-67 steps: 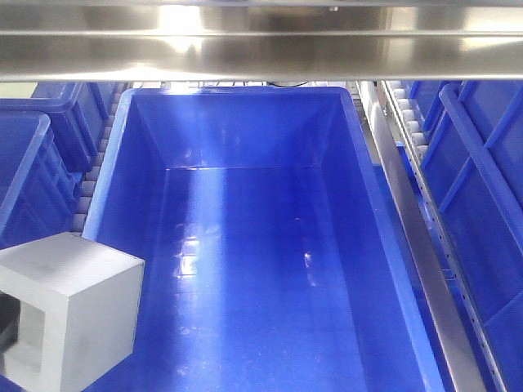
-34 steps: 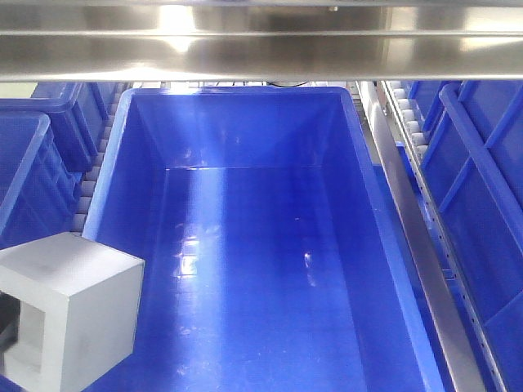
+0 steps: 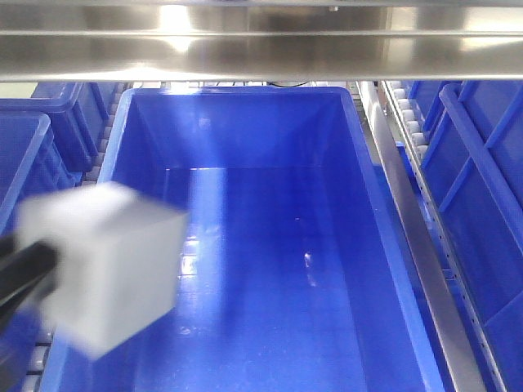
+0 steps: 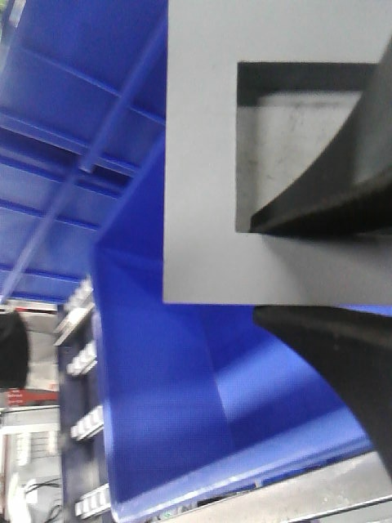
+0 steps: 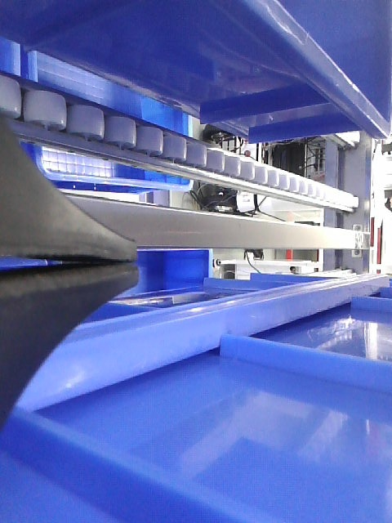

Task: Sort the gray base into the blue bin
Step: 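Lower the held block with the left gripper into the blue bin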

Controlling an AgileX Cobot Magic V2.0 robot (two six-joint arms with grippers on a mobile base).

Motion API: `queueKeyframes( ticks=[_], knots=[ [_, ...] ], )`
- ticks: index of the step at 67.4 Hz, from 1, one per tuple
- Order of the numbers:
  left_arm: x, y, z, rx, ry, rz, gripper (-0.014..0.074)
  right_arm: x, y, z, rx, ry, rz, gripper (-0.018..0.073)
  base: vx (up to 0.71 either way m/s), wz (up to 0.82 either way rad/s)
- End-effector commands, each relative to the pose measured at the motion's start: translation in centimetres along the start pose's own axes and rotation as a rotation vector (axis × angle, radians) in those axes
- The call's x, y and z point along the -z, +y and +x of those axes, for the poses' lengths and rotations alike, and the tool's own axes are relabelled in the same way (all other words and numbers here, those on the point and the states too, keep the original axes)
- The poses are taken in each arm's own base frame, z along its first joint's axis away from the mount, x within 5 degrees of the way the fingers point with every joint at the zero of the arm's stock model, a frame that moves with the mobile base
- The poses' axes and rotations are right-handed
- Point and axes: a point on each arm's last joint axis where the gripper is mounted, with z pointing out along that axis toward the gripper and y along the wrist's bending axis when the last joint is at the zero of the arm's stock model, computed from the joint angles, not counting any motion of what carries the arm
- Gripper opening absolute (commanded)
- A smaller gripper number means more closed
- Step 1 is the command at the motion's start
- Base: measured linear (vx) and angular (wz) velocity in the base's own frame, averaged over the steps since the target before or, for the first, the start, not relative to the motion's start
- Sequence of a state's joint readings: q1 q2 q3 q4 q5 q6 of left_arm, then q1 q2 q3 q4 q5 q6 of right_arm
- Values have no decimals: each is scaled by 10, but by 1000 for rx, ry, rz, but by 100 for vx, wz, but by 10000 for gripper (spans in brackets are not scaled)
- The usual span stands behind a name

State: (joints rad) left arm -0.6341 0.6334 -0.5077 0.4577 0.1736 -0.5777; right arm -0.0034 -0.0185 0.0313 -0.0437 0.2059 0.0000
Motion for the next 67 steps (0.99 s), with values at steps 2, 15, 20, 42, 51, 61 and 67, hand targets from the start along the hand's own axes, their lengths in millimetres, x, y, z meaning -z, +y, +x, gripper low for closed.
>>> queueKeyframes(
  ticks=[2,15,20,42,51,61,67],
  knots=[
    [-31,-10,-30,-29,-27,40,0,0,0,-6,20,-81,4,-5,0,0],
    [-98,-16,-36,-37,110,20,2,0,0,-6,20,-81,4,-5,0,0],
    [-123,-17,-31,-40,173,5,3,0,0,-6,20,-81,4,-5,0,0],
    [-197,-15,10,-12,419,-65,6,0,0,-6,20,-81,4,-5,0,0],
    [-212,-14,24,-16,472,-75,15,0,0,-6,20,-81,4,-5,0,0],
    [-220,-14,34,4,506,-82,53,0,0,-6,20,-84,4,-5,0,0],
    [-223,-13,36,6,516,-86,99,0,0,-6,20,-83,4,-5,0,0]
  ],
)
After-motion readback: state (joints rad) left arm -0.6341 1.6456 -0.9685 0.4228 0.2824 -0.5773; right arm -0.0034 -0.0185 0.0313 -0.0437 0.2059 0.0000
